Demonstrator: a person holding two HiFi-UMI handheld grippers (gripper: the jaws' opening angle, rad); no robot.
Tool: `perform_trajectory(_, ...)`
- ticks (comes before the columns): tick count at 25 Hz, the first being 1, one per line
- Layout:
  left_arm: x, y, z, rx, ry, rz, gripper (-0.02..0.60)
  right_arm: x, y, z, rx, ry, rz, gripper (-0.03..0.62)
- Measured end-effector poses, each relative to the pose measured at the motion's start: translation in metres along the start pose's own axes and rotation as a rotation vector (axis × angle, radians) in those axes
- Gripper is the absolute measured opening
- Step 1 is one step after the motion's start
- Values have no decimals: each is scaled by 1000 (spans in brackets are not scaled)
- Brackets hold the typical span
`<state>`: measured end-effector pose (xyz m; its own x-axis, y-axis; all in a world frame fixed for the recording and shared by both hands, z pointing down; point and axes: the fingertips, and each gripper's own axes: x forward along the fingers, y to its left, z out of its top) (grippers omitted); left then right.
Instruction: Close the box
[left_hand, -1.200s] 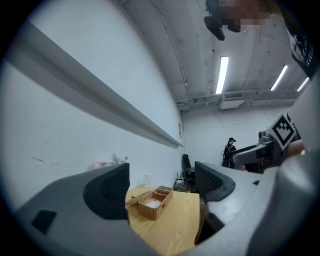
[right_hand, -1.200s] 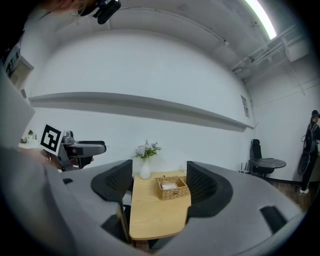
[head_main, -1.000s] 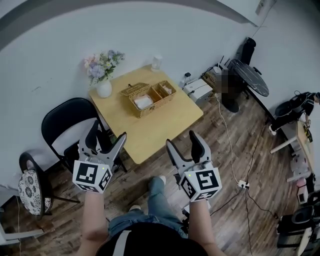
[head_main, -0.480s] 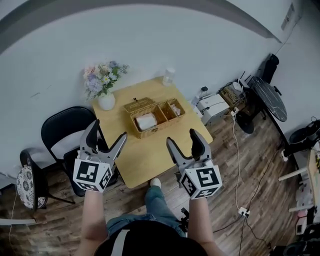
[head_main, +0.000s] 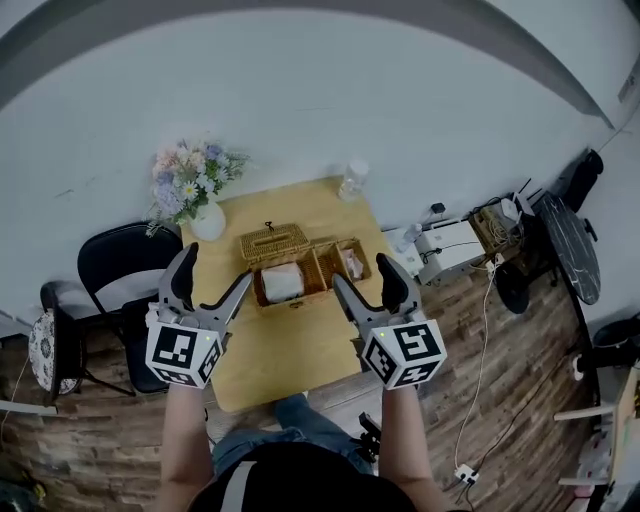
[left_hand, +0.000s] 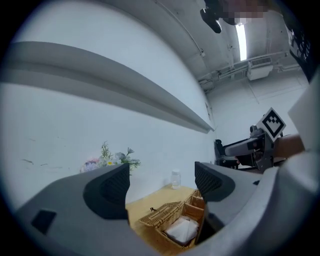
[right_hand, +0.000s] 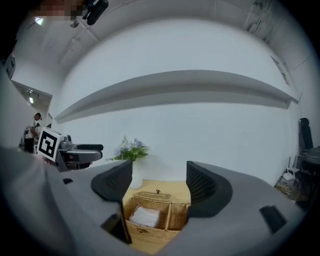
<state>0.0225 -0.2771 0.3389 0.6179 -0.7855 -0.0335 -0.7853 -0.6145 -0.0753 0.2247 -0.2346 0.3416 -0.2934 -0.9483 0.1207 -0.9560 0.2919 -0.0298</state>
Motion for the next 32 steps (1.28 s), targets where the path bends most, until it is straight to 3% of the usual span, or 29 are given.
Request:
perform_trajectory(6,25,3,-18,6,60,101,413,57,-31,-18,4,91,138,347)
perform_trajectory(14,26,22,-47,-19,121,193,413,128,-32,-57,-1,285,308,348)
perform_trajectory(24,35,27,-63,-30,145,196,413,205,-38,-114,158,602,423,347)
perform_trajectory(28,37,29,-71,-36,169,192,413,228,-40,-145,139,741,442,347)
perform_trajectory(32,33,32,-79,-41,202,196,413,242,-36,-177,192,892,470,347)
